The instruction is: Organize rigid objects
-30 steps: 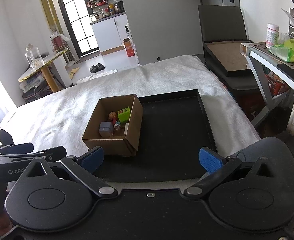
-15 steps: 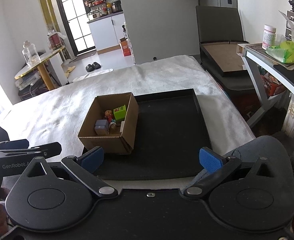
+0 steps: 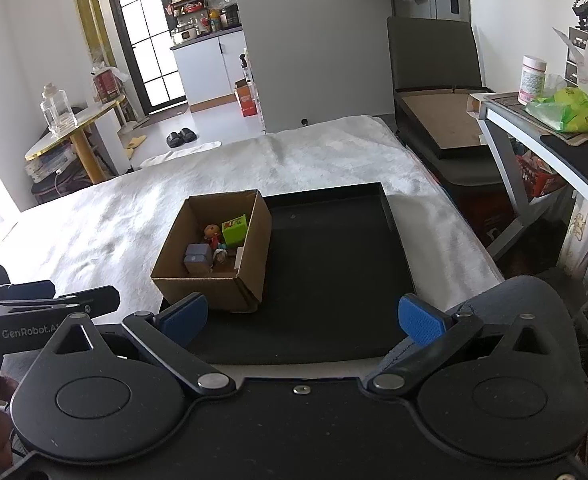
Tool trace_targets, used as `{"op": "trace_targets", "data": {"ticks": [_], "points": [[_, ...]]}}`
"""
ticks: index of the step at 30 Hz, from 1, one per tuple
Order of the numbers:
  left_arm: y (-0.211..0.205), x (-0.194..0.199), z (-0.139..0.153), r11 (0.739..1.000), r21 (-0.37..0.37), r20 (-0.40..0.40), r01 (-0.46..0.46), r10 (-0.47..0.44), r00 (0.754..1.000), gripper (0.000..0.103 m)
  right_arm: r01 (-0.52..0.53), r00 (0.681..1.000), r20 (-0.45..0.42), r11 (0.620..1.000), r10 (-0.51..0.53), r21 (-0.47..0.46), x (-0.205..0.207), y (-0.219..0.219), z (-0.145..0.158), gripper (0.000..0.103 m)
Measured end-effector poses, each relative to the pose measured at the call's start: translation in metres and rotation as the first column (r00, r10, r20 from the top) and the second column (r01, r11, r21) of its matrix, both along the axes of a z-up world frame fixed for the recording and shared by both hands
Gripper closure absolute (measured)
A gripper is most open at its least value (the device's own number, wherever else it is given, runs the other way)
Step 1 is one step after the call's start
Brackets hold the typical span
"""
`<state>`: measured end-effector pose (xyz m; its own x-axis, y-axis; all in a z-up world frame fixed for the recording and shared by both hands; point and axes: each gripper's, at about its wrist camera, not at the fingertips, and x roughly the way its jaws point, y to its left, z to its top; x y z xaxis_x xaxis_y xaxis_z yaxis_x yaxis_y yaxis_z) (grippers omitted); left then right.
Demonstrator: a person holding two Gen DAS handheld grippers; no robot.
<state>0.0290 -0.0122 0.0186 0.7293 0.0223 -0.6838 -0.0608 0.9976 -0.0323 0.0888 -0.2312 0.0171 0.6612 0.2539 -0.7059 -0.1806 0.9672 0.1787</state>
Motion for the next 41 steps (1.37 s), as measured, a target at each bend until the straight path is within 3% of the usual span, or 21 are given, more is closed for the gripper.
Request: {"op": "trace_targets", "data": {"ticks": [41], "points": [[-0.0023,0.0001,-0.0007,1.000,0.001,0.012,0.020,-0.020,1.000,0.012,0.024,1.000,0.007,0.999,-0.024,-0.038,0.0000,0.0016,-0.0027,0.000]]}}
